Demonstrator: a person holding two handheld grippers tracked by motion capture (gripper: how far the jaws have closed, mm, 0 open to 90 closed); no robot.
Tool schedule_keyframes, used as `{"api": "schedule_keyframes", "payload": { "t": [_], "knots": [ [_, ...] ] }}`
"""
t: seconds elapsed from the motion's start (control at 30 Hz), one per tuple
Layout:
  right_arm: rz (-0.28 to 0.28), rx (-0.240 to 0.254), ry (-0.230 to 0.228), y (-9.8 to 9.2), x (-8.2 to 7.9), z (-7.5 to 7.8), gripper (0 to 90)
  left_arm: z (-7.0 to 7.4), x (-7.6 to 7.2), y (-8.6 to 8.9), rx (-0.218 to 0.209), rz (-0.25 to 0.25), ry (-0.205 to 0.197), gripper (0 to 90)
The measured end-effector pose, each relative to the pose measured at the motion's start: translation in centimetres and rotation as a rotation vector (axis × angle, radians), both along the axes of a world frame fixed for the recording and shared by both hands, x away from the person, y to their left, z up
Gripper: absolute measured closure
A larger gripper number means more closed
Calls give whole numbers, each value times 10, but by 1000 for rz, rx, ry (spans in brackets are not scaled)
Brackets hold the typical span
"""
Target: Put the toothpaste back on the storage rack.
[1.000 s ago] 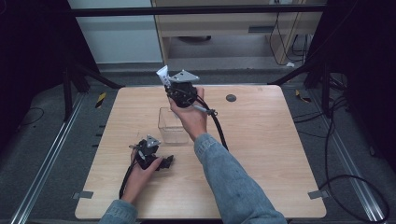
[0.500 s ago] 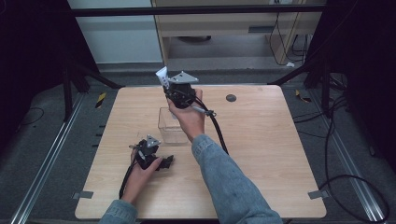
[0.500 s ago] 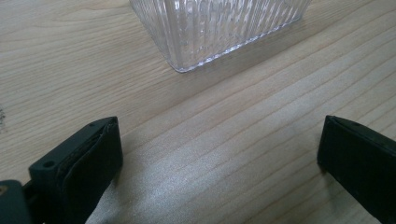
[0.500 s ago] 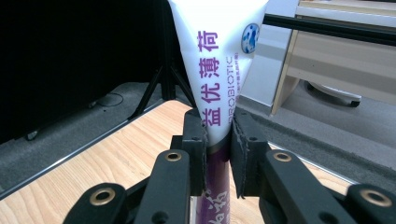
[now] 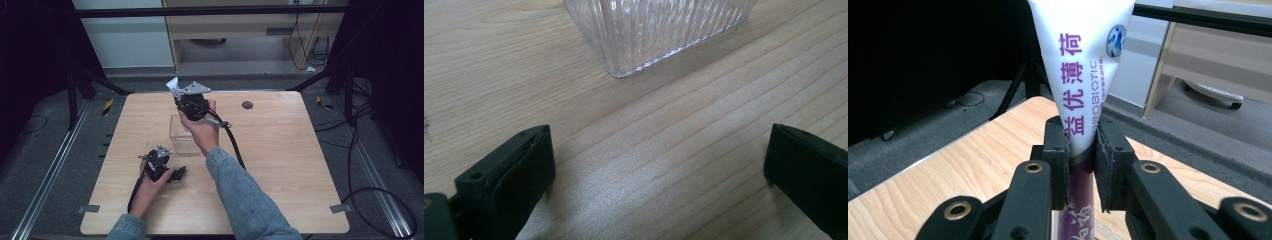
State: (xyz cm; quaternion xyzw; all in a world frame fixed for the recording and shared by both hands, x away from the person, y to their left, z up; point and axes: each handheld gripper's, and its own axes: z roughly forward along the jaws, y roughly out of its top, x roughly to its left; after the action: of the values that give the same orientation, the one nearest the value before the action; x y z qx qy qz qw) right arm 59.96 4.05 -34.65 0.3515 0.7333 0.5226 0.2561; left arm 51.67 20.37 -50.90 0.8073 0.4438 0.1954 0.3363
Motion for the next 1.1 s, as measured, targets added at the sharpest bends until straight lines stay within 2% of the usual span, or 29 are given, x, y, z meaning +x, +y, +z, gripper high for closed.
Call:
{"api": "schedule_keyframes", "payload": {
  "t": [0.53,1.1],
  "knots": [
    [27,-33,38,7,-7,-27,773,0,0,0,2,0,0,0],
    [30,-46,57,8,-8,-38,771,0,0,0,2,-1,0,0]
  ]
}}
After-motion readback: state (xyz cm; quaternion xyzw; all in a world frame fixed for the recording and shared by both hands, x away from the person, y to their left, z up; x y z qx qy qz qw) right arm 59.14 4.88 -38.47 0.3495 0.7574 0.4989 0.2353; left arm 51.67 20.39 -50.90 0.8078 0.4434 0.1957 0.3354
